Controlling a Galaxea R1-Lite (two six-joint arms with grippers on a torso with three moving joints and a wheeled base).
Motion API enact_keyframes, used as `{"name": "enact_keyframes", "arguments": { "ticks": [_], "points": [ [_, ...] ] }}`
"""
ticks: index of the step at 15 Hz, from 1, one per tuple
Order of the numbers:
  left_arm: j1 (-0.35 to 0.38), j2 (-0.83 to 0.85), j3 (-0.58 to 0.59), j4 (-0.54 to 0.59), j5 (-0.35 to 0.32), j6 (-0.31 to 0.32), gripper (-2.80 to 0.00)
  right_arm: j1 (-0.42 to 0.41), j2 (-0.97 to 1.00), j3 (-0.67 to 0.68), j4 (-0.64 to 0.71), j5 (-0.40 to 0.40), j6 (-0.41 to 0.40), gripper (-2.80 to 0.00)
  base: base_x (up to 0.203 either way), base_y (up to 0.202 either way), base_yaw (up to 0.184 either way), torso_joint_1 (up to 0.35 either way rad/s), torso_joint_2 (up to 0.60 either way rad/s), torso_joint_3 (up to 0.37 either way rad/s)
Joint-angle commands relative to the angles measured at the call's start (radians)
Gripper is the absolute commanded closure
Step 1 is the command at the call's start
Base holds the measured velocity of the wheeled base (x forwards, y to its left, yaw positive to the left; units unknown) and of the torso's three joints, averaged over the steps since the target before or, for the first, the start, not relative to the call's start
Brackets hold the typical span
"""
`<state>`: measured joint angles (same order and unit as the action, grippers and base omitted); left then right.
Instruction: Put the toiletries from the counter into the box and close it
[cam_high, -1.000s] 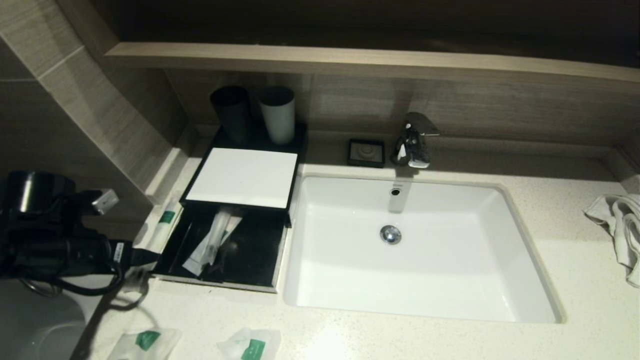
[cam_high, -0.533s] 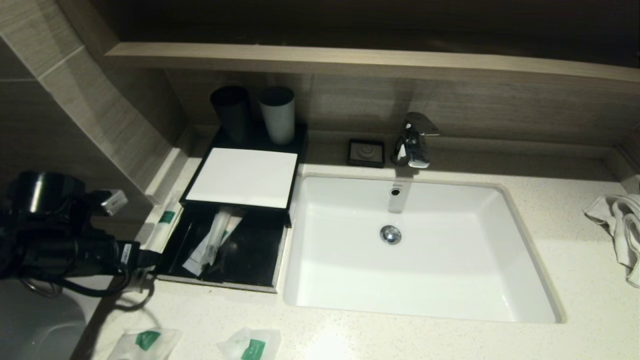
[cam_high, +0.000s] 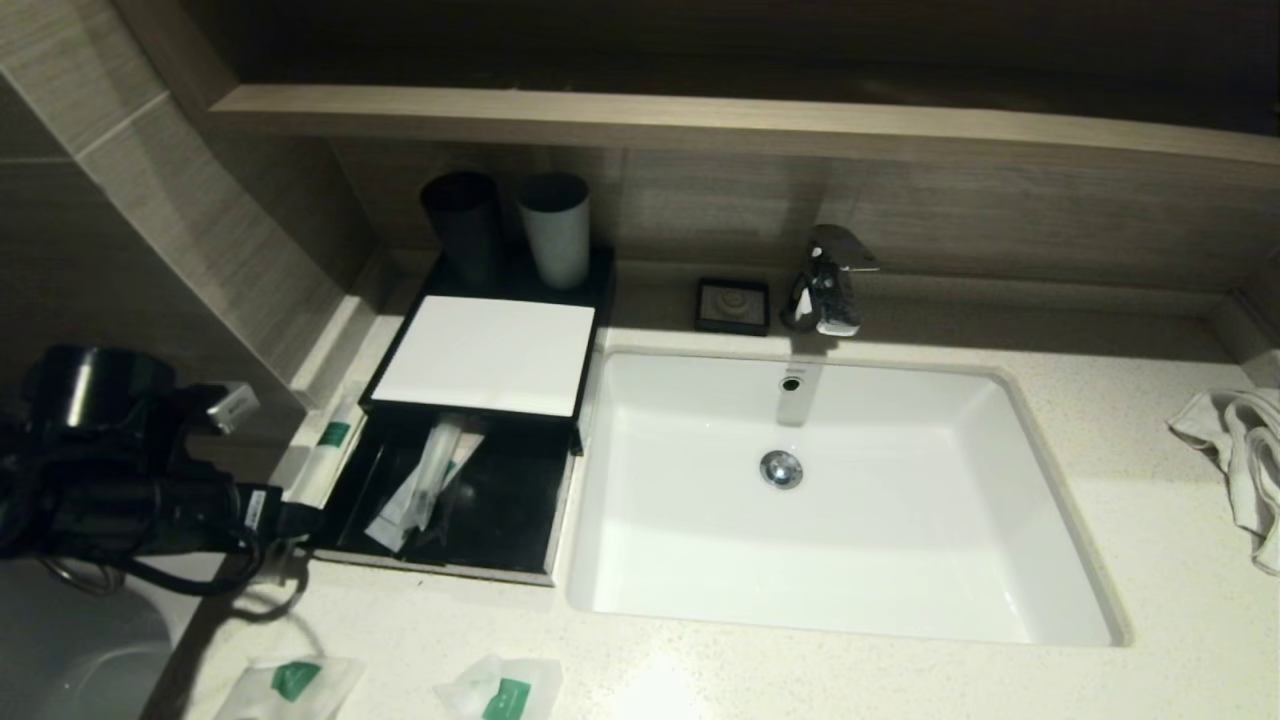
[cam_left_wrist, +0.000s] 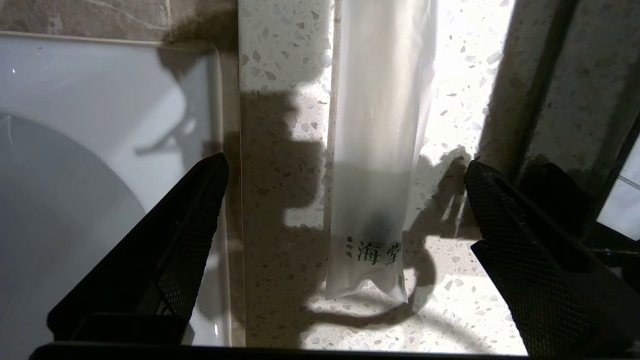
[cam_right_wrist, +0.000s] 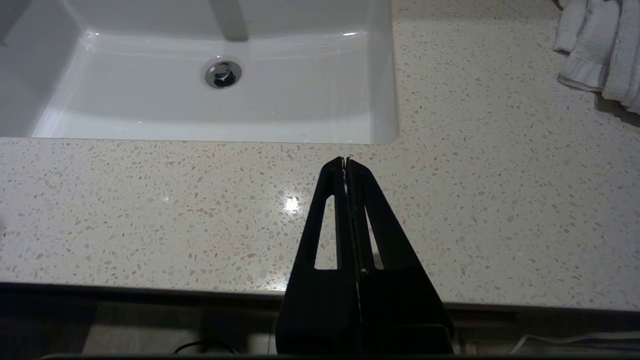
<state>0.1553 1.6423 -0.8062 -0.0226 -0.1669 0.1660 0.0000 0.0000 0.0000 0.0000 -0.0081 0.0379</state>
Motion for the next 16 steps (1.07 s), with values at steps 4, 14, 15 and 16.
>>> {"name": "enact_keyframes", "arguments": {
  "ticks": [4, 14, 15, 16],
  "points": [
    [0.001, 0.011, -0.001, 0.000, 0.000, 0.000, 0.00, 0.000, 0.000, 0.000, 0.000, 0.000, 0.000, 0.00, 0.000, 0.000, 0.000, 0.000, 0.00, 0.000],
    [0.000, -0.006, 0.001, 0.000, -0.014, -0.002, 0.00, 0.000, 0.000, 0.000, 0.000, 0.000, 0.000, 0.00, 0.000, 0.000, 0.000, 0.000, 0.00, 0.000],
    [-0.002, -0.017, 0.000, 0.000, -0.014, -0.002, 0.00, 0.000, 0.001, 0.000, 0.000, 0.000, 0.000, 0.00, 0.000, 0.000, 0.000, 0.000, 0.00, 0.000],
    [-0.002, -0.030, -0.001, 0.001, -0.015, -0.003, 0.00, 0.000, 0.001, 0.000, 0.000, 0.000, 0.000, 0.00, 0.000, 0.000, 0.000, 0.000, 0.00, 0.000]
  ]
}}
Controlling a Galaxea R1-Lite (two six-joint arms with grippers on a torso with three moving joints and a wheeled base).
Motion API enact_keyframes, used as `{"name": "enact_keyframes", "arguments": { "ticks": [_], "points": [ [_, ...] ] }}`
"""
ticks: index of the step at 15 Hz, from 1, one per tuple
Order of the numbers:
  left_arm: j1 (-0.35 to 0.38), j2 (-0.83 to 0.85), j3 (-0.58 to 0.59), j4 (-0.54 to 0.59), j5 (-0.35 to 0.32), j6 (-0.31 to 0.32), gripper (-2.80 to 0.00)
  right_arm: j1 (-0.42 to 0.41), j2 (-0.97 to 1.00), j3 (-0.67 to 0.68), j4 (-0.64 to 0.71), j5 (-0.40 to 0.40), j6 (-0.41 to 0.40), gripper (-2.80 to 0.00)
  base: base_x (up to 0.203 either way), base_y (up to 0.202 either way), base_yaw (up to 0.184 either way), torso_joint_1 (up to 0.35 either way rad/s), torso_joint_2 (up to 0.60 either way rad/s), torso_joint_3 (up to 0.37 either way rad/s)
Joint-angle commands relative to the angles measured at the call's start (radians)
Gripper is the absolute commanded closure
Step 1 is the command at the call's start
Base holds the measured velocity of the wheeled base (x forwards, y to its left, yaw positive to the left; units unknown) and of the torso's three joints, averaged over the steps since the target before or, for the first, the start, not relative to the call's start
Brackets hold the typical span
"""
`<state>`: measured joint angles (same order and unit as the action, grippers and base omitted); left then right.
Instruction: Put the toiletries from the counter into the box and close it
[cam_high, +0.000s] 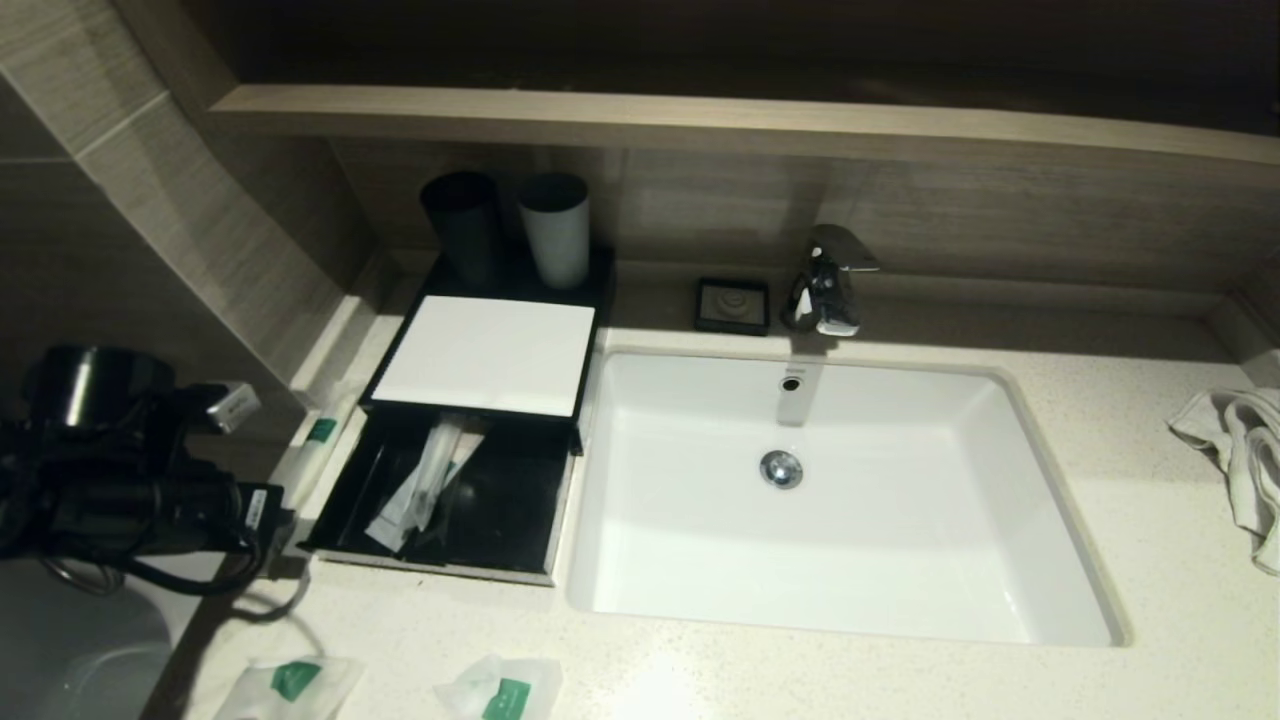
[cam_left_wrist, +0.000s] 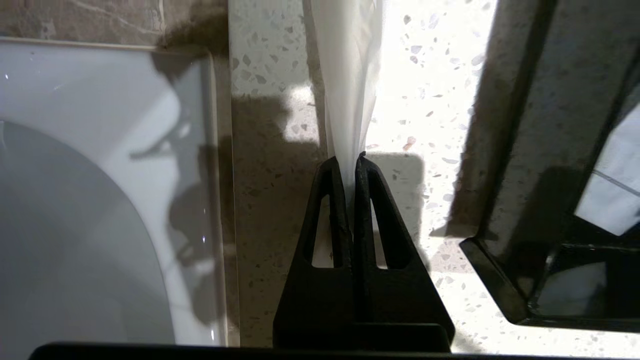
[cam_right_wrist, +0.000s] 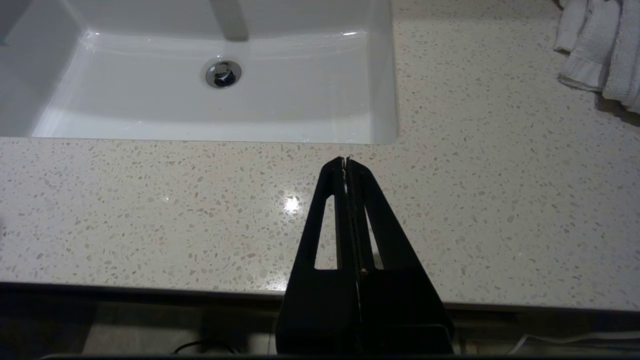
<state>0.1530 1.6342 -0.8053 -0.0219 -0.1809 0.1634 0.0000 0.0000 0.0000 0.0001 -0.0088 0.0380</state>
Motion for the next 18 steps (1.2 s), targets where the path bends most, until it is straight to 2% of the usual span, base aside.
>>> {"name": "enact_keyframes", "arguments": {
  "ticks": [1, 12, 14, 18],
  "points": [
    [0.000, -0.036, -0.003, 0.000, -0.002, -0.003, 0.00, 0.000, 0.000, 0.001, 0.000, 0.001, 0.000, 0.00, 0.000, 0.000, 0.000, 0.000, 0.00, 0.000],
    [-0.015, -0.214, -0.049, 0.007, -0.005, -0.017, 0.00, 0.000, 0.002, 0.000, 0.000, 0.001, 0.000, 0.00, 0.000, 0.000, 0.000, 0.000, 0.00, 0.000],
    [-0.034, -0.236, -0.077, 0.033, -0.004, -0.052, 0.00, 0.000, 0.002, 0.000, 0.000, 0.001, 0.000, 0.00, 0.000, 0.000, 0.000, 0.000, 0.00, 0.000],
    [-0.095, -0.279, -0.223, 0.248, -0.004, -0.171, 0.00, 0.000, 0.001, 0.000, 0.000, 0.000, 0.000, 0.00, 0.000, 0.000, 0.000, 0.000, 0.00, 0.000]
  ]
}}
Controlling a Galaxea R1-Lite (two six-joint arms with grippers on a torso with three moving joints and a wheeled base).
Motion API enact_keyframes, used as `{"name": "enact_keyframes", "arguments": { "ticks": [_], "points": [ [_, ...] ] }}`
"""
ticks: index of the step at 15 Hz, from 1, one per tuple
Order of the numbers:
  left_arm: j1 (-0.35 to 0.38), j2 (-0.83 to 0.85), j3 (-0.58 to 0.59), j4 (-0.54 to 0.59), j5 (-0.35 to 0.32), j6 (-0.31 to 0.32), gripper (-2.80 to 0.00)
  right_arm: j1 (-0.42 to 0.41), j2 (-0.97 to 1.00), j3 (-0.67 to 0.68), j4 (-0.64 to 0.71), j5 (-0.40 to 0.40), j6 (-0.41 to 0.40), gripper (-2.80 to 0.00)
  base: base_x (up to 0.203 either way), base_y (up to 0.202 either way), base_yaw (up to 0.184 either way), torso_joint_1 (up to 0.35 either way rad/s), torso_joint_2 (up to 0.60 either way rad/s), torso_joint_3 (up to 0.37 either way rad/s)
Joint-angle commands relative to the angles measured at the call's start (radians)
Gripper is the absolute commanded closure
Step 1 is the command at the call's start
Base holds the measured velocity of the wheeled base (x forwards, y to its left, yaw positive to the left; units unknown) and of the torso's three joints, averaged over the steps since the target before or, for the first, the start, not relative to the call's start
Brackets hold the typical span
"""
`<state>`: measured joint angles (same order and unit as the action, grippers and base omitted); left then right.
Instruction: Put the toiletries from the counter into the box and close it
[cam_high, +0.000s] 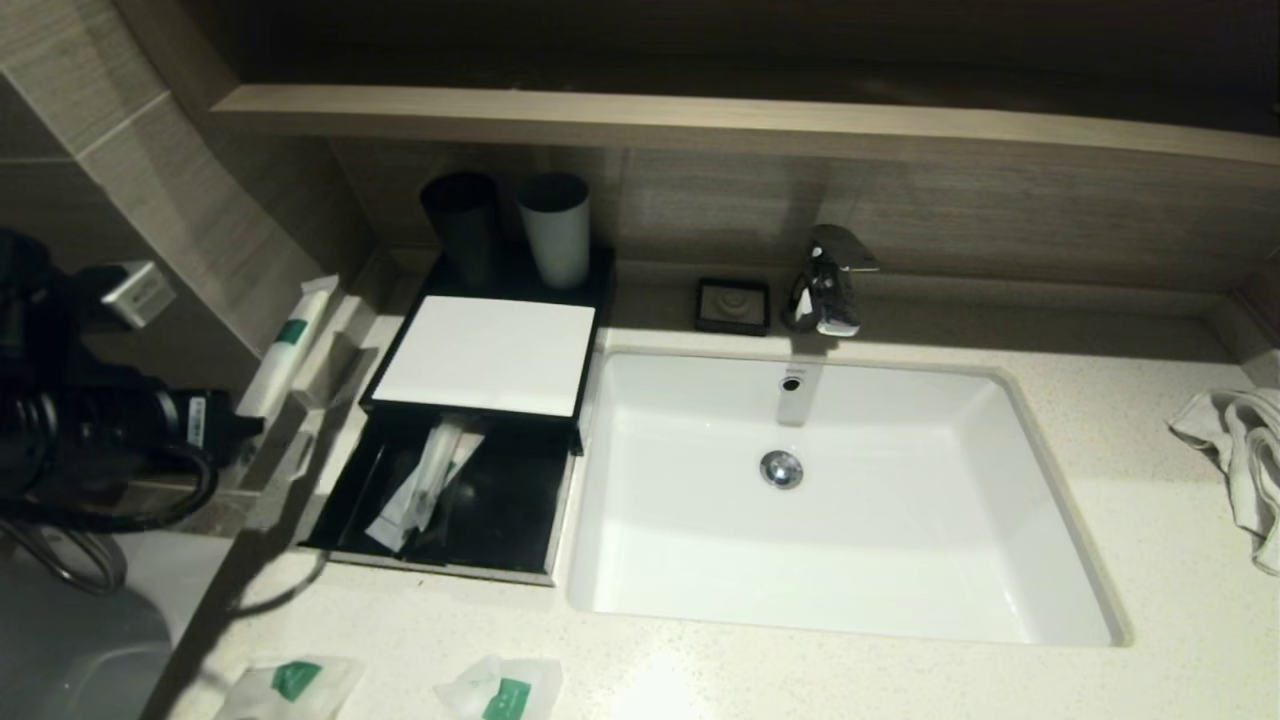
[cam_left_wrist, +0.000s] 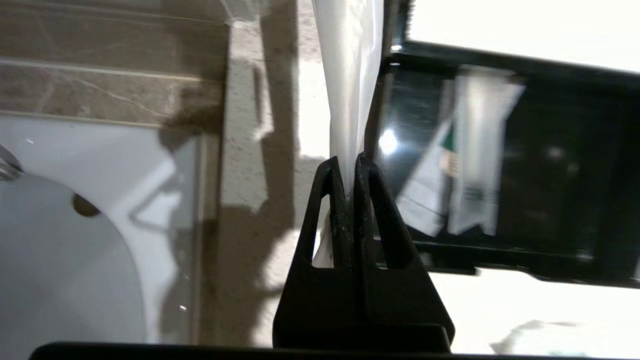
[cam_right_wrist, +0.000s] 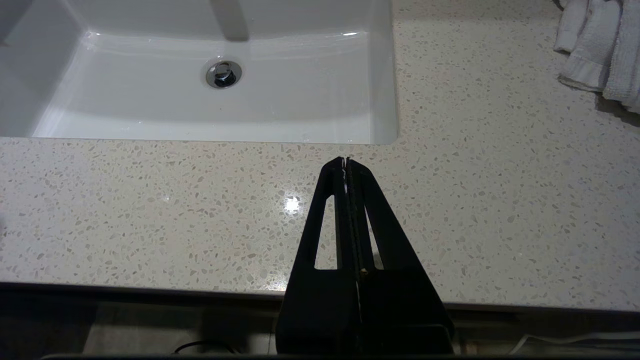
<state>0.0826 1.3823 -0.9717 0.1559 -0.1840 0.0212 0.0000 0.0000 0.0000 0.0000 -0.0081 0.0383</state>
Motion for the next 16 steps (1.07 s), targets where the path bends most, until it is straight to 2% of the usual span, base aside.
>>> {"name": "enact_keyframes", "arguments": {
  "ticks": [1, 7, 13, 16],
  "points": [
    [-0.053, -0.040, -0.098, 0.137, 0.000, -0.061, 0.00, 0.000, 0.001, 0.000, 0.000, 0.000, 0.000, 0.00, 0.000, 0.000, 0.000, 0.000, 0.00, 0.000],
    [-0.184, -0.078, -0.224, 0.457, 0.007, -0.162, 0.00, 0.000, 0.000, 0.000, 0.000, 0.000, 0.000, 0.00, 0.000, 0.000, 0.000, 0.000, 0.00, 0.000],
    [-0.222, -0.093, -0.230, 0.606, 0.003, -0.174, 0.00, 0.000, 0.001, 0.000, 0.000, 0.000, 0.000, 0.00, 0.000, 0.000, 0.000, 0.000, 0.00, 0.000],
    [-0.249, -0.102, -0.205, 0.629, -0.002, -0.175, 0.00, 0.000, 0.001, 0.000, 0.000, -0.001, 0.000, 0.00, 0.000, 0.000, 0.000, 0.000, 0.00, 0.000]
  ]
}}
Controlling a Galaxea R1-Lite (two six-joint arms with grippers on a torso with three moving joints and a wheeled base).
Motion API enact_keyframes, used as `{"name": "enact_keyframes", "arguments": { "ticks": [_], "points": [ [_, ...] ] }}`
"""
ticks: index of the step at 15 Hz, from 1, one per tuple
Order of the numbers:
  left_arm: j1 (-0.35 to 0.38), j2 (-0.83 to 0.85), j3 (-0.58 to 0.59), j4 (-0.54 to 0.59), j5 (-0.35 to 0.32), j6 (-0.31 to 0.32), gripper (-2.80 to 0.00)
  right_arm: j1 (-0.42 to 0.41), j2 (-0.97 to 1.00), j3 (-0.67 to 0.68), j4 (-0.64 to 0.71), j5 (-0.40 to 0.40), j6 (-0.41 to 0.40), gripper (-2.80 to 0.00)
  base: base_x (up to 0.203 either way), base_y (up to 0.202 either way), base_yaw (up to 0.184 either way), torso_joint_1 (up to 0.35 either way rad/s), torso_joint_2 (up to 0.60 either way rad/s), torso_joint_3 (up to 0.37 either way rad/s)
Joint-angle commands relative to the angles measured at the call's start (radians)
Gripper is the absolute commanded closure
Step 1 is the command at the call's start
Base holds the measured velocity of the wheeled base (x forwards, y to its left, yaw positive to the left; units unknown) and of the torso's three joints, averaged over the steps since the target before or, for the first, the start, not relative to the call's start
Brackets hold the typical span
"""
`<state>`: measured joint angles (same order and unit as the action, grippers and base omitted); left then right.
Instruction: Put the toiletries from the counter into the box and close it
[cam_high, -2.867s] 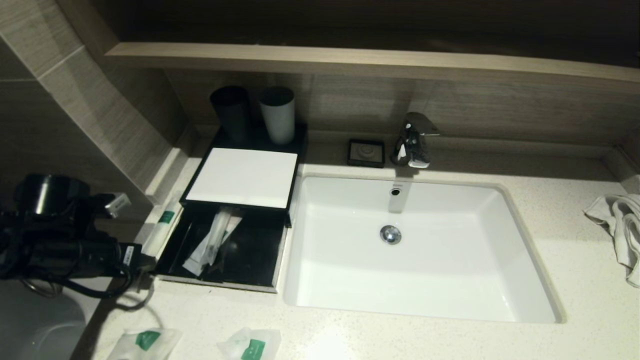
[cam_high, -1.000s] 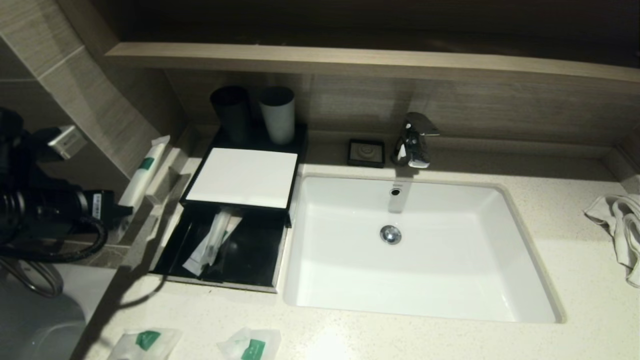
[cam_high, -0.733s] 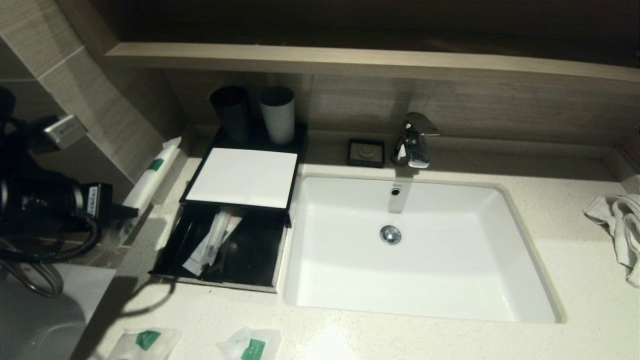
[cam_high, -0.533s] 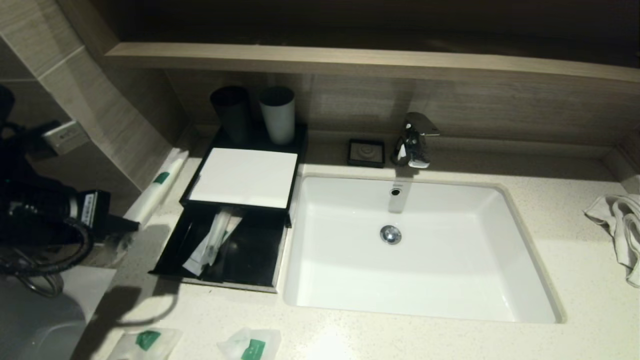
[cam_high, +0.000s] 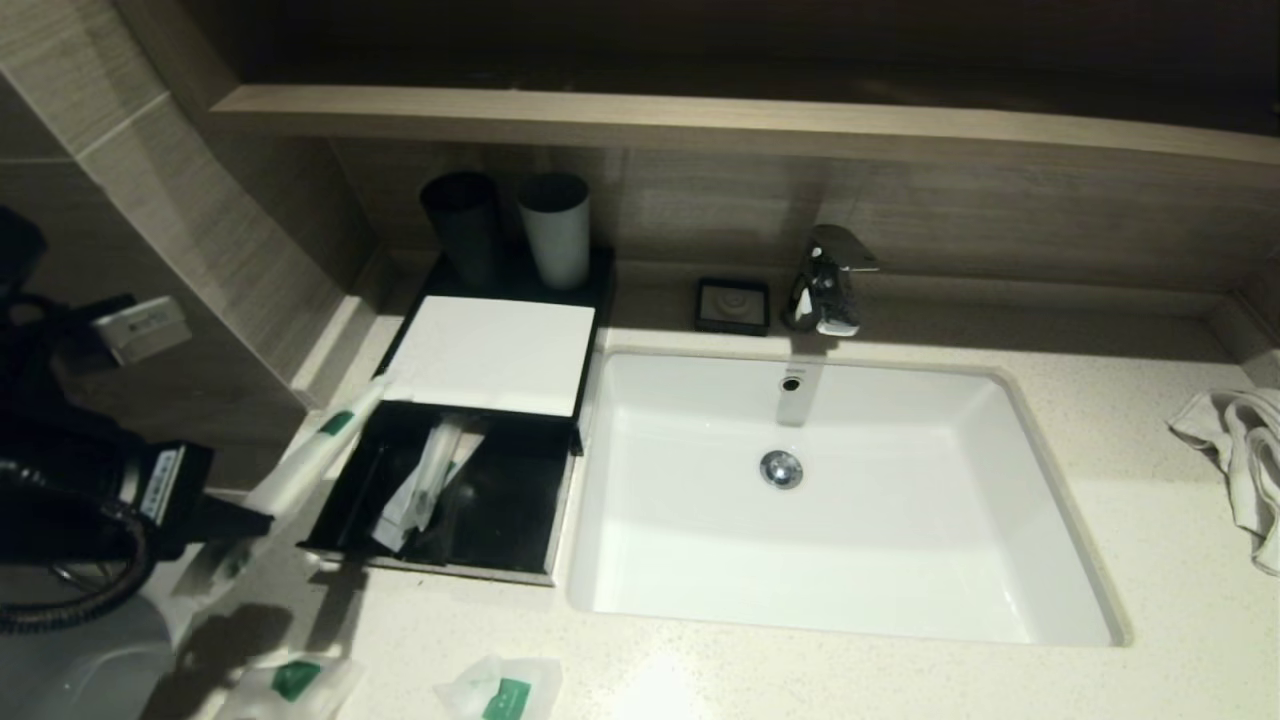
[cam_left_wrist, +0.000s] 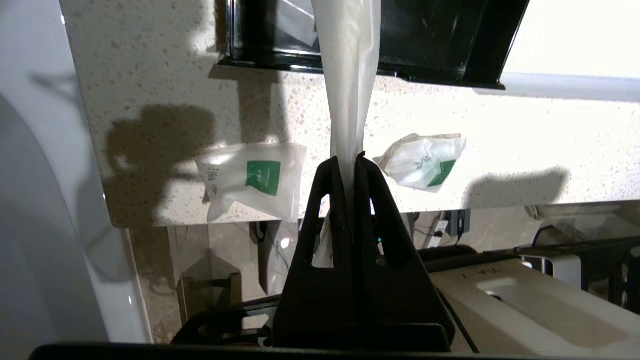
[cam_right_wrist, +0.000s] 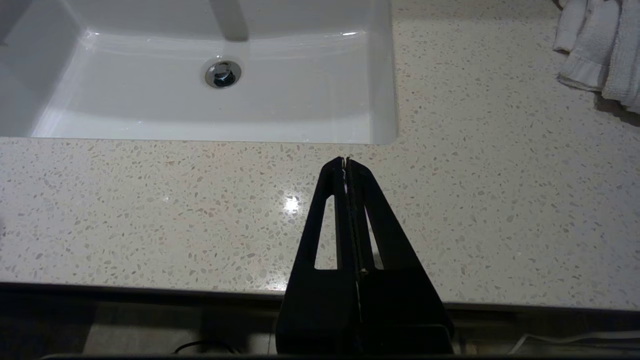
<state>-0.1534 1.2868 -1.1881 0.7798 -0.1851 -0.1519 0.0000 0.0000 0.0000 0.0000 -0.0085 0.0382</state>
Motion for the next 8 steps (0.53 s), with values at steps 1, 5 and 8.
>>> {"name": "enact_keyframes", "arguments": {
  "ticks": [1, 5, 8],
  "points": [
    [-0.035, -0.007, 0.021, 0.006, -0.001, -0.002, 0.00, 0.000, 0.001, 0.000, 0.000, 0.000, 0.000, 0.00, 0.000, 0.000, 0.000, 0.000, 0.00, 0.000],
    [-0.106, 0.013, 0.046, 0.004, -0.002, -0.006, 0.00, 0.000, 0.001, 0.000, 0.000, 0.000, 0.000, 0.00, 0.000, 0.000, 0.000, 0.000, 0.00, 0.000],
    [-0.153, 0.056, 0.045, -0.007, -0.001, -0.058, 0.00, 0.000, 0.001, 0.000, 0.000, 0.001, 0.000, 0.00, 0.000, 0.000, 0.000, 0.000, 0.00, 0.000]
  ]
}}
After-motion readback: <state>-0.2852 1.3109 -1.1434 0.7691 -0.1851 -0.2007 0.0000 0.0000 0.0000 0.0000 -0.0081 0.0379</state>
